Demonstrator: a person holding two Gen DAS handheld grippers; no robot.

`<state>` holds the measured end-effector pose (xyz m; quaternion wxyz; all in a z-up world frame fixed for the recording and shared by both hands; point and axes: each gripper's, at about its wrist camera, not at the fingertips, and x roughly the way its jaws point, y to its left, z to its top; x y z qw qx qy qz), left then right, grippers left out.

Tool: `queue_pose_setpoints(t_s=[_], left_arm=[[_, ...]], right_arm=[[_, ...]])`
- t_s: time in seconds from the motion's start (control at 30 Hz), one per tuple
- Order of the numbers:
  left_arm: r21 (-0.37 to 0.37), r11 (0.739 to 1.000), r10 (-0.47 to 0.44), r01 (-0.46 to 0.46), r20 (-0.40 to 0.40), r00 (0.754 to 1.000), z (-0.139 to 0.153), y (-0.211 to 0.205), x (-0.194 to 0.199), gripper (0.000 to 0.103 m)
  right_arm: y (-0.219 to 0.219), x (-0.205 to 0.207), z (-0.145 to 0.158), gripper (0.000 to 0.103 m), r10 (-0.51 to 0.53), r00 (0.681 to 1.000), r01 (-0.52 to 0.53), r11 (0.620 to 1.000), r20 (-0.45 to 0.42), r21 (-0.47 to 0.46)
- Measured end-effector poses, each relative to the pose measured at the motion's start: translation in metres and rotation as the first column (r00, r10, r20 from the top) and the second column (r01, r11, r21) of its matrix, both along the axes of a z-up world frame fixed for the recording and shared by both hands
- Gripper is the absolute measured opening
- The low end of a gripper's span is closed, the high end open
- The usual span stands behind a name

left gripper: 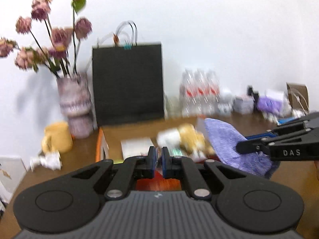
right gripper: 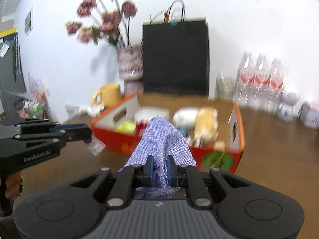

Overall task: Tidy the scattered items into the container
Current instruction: 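Carry the purple cloth into the cardboard box and open the right tool while the left tool drops the bag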

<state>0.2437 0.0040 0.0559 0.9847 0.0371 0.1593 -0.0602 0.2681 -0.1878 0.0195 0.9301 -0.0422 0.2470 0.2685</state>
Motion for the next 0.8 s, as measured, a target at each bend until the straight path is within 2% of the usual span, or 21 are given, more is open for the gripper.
queue_pose_setpoints(t_s=[0.1,0.2,0.3,0.43,0.57,0.73,0.8], left_arm=[[-0.026,0.999,0.030,-0.029,0.034,0.999,0.012,0.005,0.027,0.007],[-0.063,0.996,0.064,-0.063,0.022,0.998,0.010,0.009,0.062,0.007],[-0.091,0.991,0.096,-0.098,-0.027,0.995,-0.004,0.015,0.096,0.007],[-0.102,0.987,0.114,-0.128,-0.133,0.985,-0.031,0.026,0.135,0.007],[-0.085,0.987,0.116,-0.135,-0.203,0.972,-0.053,0.033,0.152,0.007],[-0.063,0.987,0.128,-0.147,-0.242,0.962,-0.066,0.034,0.156,0.009],[-0.059,0.988,0.123,-0.141,-0.238,0.963,-0.066,0.033,0.154,0.015]], right_arm=[[0.001,0.024,0.017,0.012,-0.026,0.998,0.026,1.000,0.050,0.002],[0.007,0.058,0.021,0.012,-0.057,0.997,0.057,0.998,0.047,0.004],[0.019,0.097,0.011,0.012,-0.068,0.998,0.068,0.998,0.008,0.003],[0.037,0.143,-0.015,0.012,-0.080,0.995,0.079,0.997,-0.052,-0.024],[0.049,0.171,-0.041,0.012,-0.086,0.990,0.080,0.995,-0.115,-0.062],[0.057,0.179,-0.069,0.013,-0.080,0.981,0.057,0.990,-0.177,-0.132],[0.057,0.178,-0.071,0.016,-0.069,0.981,0.047,0.991,-0.181,-0.124]])
